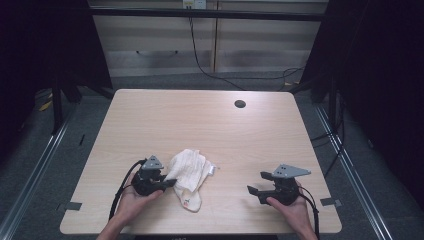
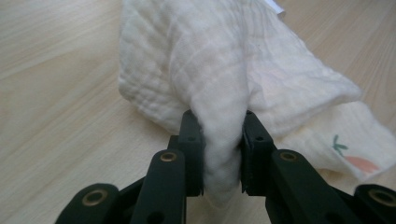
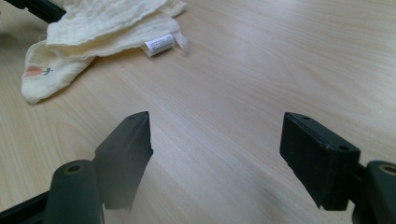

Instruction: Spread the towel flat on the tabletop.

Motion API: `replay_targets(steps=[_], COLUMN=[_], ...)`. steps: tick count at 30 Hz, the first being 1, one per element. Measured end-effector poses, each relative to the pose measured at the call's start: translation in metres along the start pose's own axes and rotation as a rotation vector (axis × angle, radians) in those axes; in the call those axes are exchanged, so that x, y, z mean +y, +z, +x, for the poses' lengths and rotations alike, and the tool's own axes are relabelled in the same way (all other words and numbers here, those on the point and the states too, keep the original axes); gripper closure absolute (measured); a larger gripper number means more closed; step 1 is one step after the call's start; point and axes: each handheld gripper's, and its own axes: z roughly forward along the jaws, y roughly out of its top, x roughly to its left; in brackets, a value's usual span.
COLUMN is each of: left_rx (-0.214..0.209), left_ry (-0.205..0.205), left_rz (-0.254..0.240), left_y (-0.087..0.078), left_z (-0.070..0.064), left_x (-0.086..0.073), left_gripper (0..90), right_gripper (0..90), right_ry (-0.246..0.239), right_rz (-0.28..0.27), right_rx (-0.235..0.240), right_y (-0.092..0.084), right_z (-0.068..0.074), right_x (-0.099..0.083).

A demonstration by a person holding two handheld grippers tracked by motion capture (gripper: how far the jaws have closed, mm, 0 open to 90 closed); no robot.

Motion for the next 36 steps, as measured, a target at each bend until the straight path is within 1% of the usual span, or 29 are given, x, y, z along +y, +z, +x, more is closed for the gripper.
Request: replay_targets(steps=[3, 4, 6, 9, 12, 13, 15, 17, 18, 20, 22, 24, 25, 29, 32, 33, 36], left_rx=[-0.009, -0.015, -0.026, -0.035, -0.036, -0.037, -0.033, -0.039, -0.042, -0.045, -0.045, -0.050, -0.053, -0.057, -0.057, -0.058, -0.056], left_ry=[0.024, 0.019, 0.029, 0.041, 0.054, 0.057, 0.064, 0.058, 0.061, 0.060, 0.068, 0.070, 0.061, 0.062, 0.065, 0.065, 0.066], left_rz=[0.008, 0.001, -0.003, 0.004, 0.013, 0.013, 0.015, 0.004, 0.001, 0.001, 0.006, 0.004, -0.002, -0.003, -0.005, -0.006, -0.008], left_y=[0.004, 0.006, 0.010, 0.014, 0.016, 0.017, 0.017, 0.019, 0.019, 0.020, 0.021, 0.021, 0.022, 0.023, 0.023, 0.024, 0.024], left_z=[-0.007, -0.010, -0.016, -0.019, -0.019, -0.019, -0.019, -0.018, -0.018, -0.018, -0.017, -0.017, -0.017, -0.016, -0.016, -0.016, -0.016], left_x=[0.003, 0.003, 0.004, 0.005, 0.005, 0.005, 0.005, 0.005, 0.005, 0.006, 0.007, 0.007, 0.007, 0.008, 0.009, 0.009, 0.008], left_gripper=[73.9, 73.7, 73.1, 71.3, 68.9, 68.9, 69.1, 69.2, 69.4, 69.6, 70.1, 70.6, 70.7, 71.0, 71.2, 71.2, 71.1], right_gripper=[25.1, 25.3, 25.3, 25.7, 27.6, 30.5, 33.6, 38.9, 42.1, 45.0, 49.0, 53.8, 54.6, 57.0, 59.7, 60.1, 60.1], right_ry=[-0.006, -0.011, -0.010, -0.011, -0.018, -0.019, -0.021, -0.022, -0.026, -0.030, -0.030, -0.038, -0.042, -0.064, -0.064, -0.071, -0.064], right_rz=[0.007, 0.008, 0.017, 0.020, 0.017, 0.016, 0.017, 0.017, 0.019, 0.025, 0.024, 0.024, 0.026, 0.037, 0.038, 0.044, 0.061], right_rx=[-0.001, 0.002, 0.002, 0.006, 0.011, 0.019, 0.026, 0.035, 0.037, 0.038, 0.056, 0.064, 0.070, 0.084, 0.108, 0.116, 0.134], right_y=[0.001, 0.001, 0.002, 0.003, 0.004, 0.005, 0.007, 0.012, 0.016, 0.021, 0.024, 0.028, 0.029, 0.044, 0.059, 0.065, 0.079], right_z=[0.001, 0.000, 0.000, 0.001, 0.003, 0.004, 0.005, 0.006, 0.006, 0.006, 0.006, 0.006, 0.005, 0.000, -0.003, -0.003, -0.003], right_x=[0.000, 0.000, 0.000, 0.000, 0.001, 0.001, 0.002, 0.005, 0.007, 0.012, 0.017, 0.023, 0.026, 0.043, 0.053, 0.054, 0.052])
